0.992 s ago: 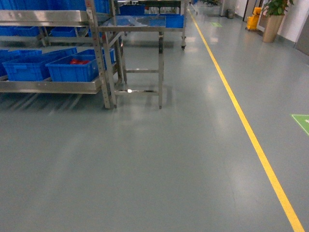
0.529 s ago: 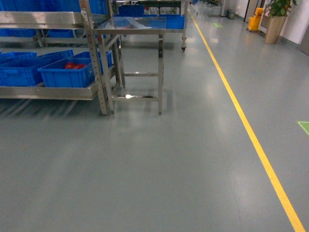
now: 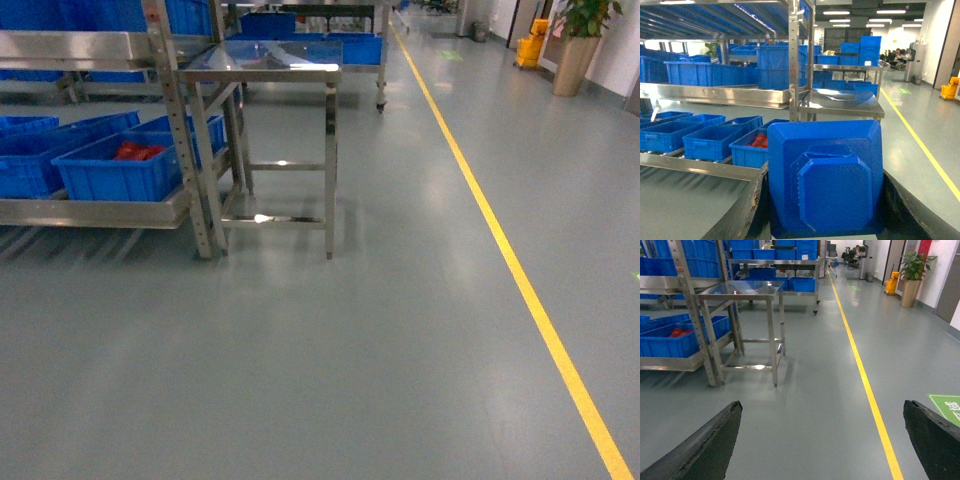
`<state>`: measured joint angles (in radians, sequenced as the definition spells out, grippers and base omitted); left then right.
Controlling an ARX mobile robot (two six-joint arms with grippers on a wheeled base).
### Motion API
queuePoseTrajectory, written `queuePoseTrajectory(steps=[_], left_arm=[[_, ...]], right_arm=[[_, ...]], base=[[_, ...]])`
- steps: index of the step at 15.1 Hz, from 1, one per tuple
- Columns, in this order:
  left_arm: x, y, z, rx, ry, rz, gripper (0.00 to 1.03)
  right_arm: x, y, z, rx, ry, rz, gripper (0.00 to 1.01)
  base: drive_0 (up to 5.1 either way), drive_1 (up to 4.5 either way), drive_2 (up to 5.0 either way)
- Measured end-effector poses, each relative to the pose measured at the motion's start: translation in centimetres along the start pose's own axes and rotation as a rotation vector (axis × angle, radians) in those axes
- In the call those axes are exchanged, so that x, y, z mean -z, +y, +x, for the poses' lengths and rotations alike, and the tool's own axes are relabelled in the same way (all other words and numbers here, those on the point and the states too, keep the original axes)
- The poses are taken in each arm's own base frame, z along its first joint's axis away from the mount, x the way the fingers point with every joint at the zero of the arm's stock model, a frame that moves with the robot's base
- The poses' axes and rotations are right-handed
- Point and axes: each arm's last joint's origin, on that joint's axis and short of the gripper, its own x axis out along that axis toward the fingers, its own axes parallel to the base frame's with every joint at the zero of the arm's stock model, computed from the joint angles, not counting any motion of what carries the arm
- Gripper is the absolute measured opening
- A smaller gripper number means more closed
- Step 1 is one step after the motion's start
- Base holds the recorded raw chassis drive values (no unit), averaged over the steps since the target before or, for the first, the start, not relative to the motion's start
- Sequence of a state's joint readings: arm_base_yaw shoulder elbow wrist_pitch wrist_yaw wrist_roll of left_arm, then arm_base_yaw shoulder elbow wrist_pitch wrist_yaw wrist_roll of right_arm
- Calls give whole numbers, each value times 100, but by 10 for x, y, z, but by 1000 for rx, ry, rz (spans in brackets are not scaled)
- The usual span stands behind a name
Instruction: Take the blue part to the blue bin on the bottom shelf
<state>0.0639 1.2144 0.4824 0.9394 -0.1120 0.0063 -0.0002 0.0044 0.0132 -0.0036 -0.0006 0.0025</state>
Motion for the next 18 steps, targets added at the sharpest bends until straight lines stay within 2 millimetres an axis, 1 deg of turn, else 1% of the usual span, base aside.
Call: queuePoseTrajectory(steps=[18], left_arm=[[2,0,0,-3,12,1,45]], right_arm=[[0,0,0,1,1,0,98]], base=[[5,416,-405]])
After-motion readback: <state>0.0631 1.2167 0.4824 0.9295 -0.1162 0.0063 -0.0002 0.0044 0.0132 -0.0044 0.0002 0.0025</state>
